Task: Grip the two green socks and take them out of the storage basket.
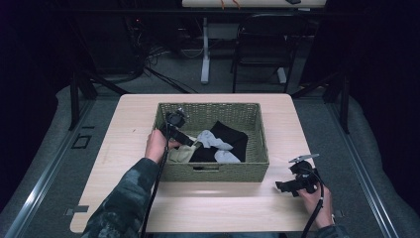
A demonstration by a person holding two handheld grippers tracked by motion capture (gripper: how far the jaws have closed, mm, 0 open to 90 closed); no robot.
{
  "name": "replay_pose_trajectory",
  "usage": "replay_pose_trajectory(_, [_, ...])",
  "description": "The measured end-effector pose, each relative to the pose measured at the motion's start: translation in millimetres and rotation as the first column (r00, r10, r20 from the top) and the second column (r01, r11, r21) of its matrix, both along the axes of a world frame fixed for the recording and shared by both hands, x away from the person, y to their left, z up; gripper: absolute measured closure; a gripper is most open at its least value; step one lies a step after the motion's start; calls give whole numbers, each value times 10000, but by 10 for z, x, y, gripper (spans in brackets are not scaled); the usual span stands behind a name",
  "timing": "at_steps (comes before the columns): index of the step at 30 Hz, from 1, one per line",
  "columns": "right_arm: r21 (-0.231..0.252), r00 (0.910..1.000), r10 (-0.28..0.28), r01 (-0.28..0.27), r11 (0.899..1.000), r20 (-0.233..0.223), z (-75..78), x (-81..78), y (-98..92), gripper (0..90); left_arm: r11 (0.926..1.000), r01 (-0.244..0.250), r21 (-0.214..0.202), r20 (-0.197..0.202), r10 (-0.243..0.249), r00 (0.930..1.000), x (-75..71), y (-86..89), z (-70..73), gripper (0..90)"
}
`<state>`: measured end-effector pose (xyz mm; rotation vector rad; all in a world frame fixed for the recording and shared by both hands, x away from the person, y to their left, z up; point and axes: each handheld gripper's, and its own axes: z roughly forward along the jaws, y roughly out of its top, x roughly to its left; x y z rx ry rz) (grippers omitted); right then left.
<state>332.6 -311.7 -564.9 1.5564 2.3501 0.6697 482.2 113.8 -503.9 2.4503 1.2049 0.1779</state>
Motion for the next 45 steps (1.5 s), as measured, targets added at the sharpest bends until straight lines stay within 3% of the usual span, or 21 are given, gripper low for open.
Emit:
replay_pose_trajectory(7, [-19, 10000, 14, -14, 10000, 8, -1, -1, 2, 0, 9994, -277, 194, -182, 280, 9994, 33, -27, -43, 300])
replay_pose_trajectory(8, [-19, 10000, 13, -13, 10000, 14, -1, -1, 2, 0, 9990, -399, 190, -358, 406, 9985, 48, -31, -64, 318])
replay_pose_trajectory(16, [-16, 10000, 50, -50, 10000, 0, -3, 0, 3, 0, 9948, -789, 650, -579, 827, 9949, 104, -49, -123, 467])
replay_pose_trajectory(20, [-13, 10000, 55, -55, 10000, -12, -4, -1, 6, 0, 9955, -692, 645, -742, 740, 9945, 117, -54, -147, 622])
replay_pose_trajectory(21, [-13, 10000, 55, -55, 10000, -12, -4, -1, 6, 0, 9962, -627, 600, -778, 673, 9947, 117, -57, -149, 622])
replay_pose_trajectory(24, [-73, 10000, 67, -67, 10000, -29, -4, 0, 2, 1, 9986, -285, 456, -717, 317, 9969, 97, -67, -124, 806])
replay_pose_trajectory(26, [-70, 10000, 68, -69, 10000, -25, -4, 0, 2, 1, 9991, -148, 390, -678, 174, 9975, 81, -71, -95, 850])
replay_pose_trajectory(36, [-65, 9999, 127, -127, 9999, -68, -2, 4, 8, 2, 9994, 326, -121, -265, -329, 9991, -19, -47, 122, 869])
replay_pose_trajectory(45, [-74, 9999, 114, -115, 9999, -103, -4, 4, 8, 2, 9962, 703, -516, 219, -692, 9974, -102, -20, 476, 870])
